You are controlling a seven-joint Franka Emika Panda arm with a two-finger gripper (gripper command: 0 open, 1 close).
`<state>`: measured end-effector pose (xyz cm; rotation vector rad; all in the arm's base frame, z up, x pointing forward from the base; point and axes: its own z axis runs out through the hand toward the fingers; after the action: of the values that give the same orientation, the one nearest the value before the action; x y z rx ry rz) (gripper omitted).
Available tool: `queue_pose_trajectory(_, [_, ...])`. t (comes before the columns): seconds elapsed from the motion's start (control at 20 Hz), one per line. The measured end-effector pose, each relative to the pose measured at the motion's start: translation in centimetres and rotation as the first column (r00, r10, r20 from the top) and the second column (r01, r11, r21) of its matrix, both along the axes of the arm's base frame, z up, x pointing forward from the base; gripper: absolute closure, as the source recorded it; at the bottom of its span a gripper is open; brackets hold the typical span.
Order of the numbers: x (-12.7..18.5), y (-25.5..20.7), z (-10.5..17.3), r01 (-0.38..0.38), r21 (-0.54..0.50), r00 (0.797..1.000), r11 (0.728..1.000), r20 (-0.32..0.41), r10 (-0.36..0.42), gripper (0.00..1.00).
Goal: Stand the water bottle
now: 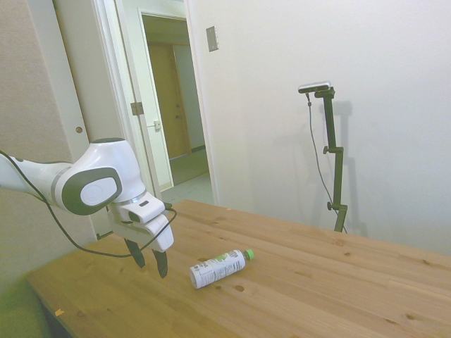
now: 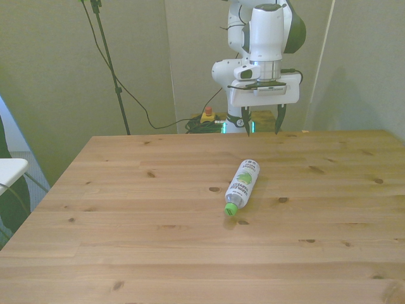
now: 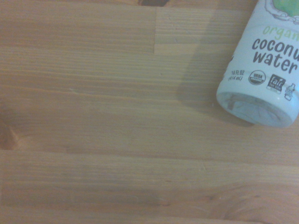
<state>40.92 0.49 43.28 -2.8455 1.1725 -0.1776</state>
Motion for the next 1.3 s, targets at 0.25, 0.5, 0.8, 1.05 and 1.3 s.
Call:
queue_pose_trajectory(0.25, [0.8, -1.5, 1.7, 0.057, 0.012, 0.997, 0.998, 0.044, -0.057, 0.00])
queue_pose_trajectory(0.5, [4.6, -6.0, 6.1, 0.146, 0.029, 0.980, 0.989, 0.132, -0.148, 0.00])
queue_pose_trajectory(0.8, [13.1, -10.9, 5.2, 0.223, 0.039, 0.965, 0.974, 0.136, -0.226, 0.00])
queue_pose_trajectory(1.05, [18.0, -12.1, 3.0, 0.275, 0.044, 0.952, 0.960, 0.128, -0.278, 0.00])
queue_pose_trajectory(1.3, [21.3, -12.3, -0.9, 0.317, 0.026, 0.942, 0.948, 0.108, -0.318, 0.00])
